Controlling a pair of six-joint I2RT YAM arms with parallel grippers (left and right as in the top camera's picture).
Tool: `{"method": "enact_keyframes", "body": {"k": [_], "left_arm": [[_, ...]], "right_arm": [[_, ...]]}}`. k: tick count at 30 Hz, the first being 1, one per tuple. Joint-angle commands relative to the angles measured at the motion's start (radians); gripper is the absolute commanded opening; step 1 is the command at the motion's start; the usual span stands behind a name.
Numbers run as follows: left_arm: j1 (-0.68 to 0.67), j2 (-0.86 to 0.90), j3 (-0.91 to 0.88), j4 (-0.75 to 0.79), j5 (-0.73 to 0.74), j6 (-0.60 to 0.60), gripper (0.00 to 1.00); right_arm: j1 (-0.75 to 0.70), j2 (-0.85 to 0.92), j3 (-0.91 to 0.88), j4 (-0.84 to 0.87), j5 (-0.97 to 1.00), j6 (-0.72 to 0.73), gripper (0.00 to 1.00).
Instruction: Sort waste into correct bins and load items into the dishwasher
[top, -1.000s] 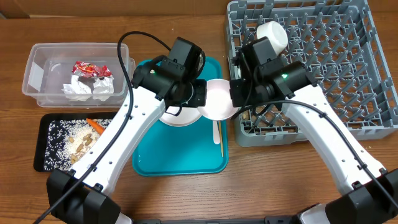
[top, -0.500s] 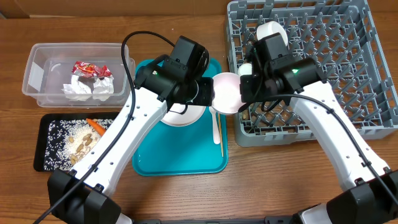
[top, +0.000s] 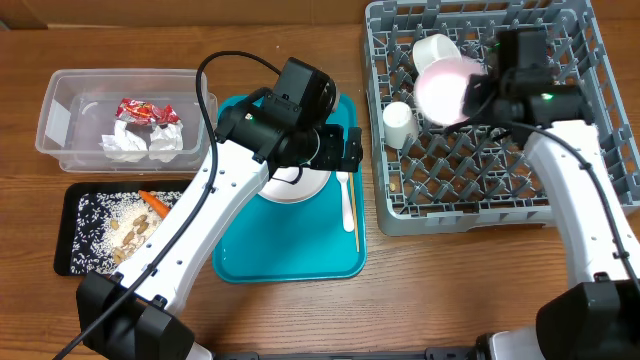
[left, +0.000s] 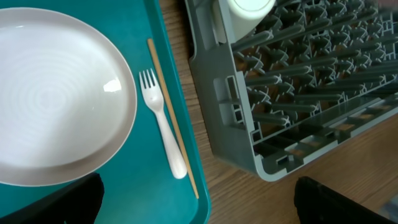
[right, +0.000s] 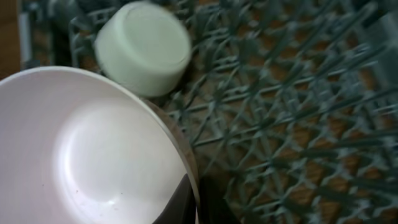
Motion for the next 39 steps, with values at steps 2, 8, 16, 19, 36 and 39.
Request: {"method": "enact_keyframes", "body": {"k": [2,8,16,19,36,39], "left_arm": [[-0.001,-0.009,0.002,-0.002,0.008,0.001,1.0],[-0.001,-0.009,0.002,-0.002,0.008,0.001,1.0],[-0.001,-0.009,0.002,-0.002,0.008,0.001,1.0],[-0.001,-0.009,0.002,-0.002,0.008,0.001,1.0],[-0.001,-0.009,0.002,-0.002,0.008,0.001,1.0],[-0.001,-0.009,0.002,-0.002,0.008,0.001,1.0]], "right_arm": [[-0.034,-0.002,0.027,0.105,0.262,-0.153,0.04],[-0.037,0.01,0.027,0.283,0.571,-0.162,0.04],[-0.028,0.103,0.027,0.412,0.748,-0.292,0.04],[-0.026,0.154,0.027,0.422,0.774,-0.323,0.04],[0.073,0.319,-0.045,0.546,0.808,-0.548,0.04],[0.092,0.323,-0.085,0.59,0.813,-0.623,0.04]]}}
